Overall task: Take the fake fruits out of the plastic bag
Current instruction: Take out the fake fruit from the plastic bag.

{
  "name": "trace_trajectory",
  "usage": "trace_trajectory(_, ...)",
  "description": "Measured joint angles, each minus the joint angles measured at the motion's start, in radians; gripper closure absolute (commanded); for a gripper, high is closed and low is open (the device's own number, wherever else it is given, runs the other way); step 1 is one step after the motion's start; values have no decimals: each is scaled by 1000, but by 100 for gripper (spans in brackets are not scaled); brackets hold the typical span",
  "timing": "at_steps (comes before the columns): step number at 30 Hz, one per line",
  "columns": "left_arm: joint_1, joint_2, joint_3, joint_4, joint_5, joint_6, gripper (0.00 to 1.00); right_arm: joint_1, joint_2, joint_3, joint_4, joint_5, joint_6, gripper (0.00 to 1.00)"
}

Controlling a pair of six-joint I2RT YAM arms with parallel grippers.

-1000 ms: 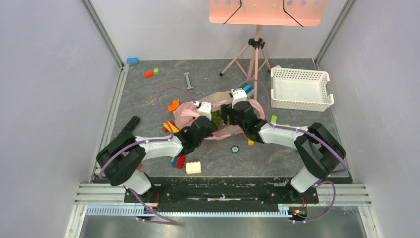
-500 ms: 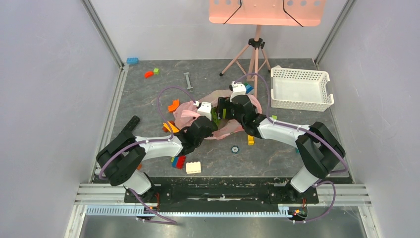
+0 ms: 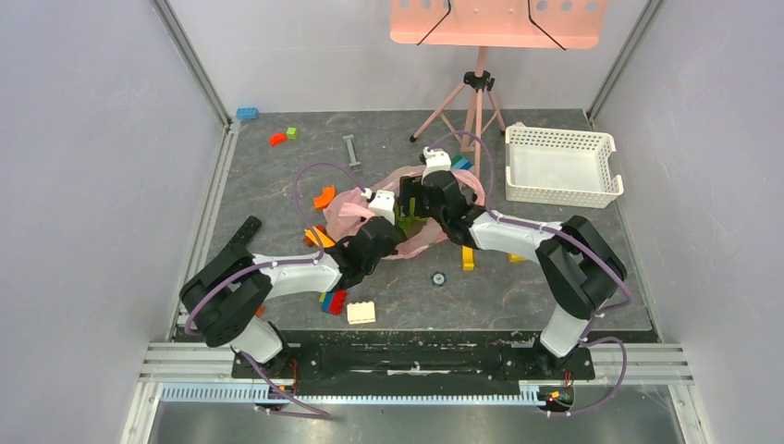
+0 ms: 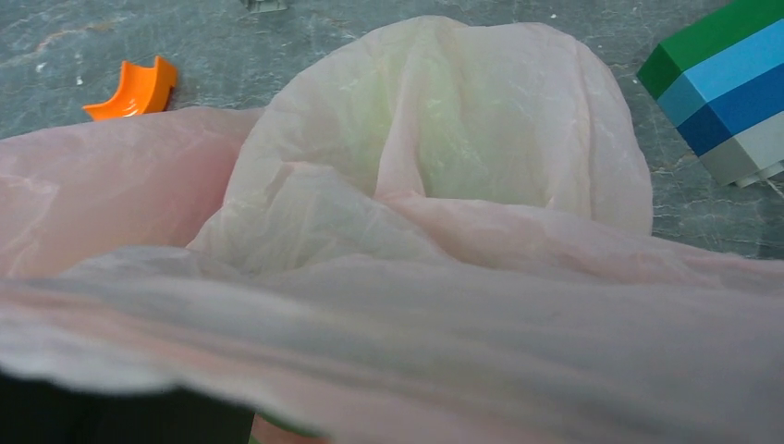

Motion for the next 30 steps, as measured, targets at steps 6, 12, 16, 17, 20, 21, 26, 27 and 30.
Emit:
trace_trajectory(6,0,0,0,0,-3,0,98,0,32,17,-15,51,-30,10)
trace_trajectory(12,0,0,0,0,-3,0,98,0,45,21,-23,104,-66,3)
trace_trajectory(16,0,0,0,0,-3,0,98,0,79,52,-37,126,-87,2)
trace_trajectory(17,0,0,0,0,-3,0,98,0,87,59,-37,129,-91,2)
trace_trajectory(20,0,0,0,0,-4,0,98,0,111,74,-38,139,-100,2)
trace_trajectory(21,0,0,0,0,-4,0,98,0,121,79,-39,142,-103,2)
trace_trajectory(26,0,0,0,0,-5,0,98,-1,161,94,-43,153,-110,2)
trace_trajectory(27,0,0,0,0,-5,0,98,-1,168,97,-43,154,-111,2)
trace_trajectory(30,0,0,0,0,-6,0,98,-2,184,98,-44,154,-111,3)
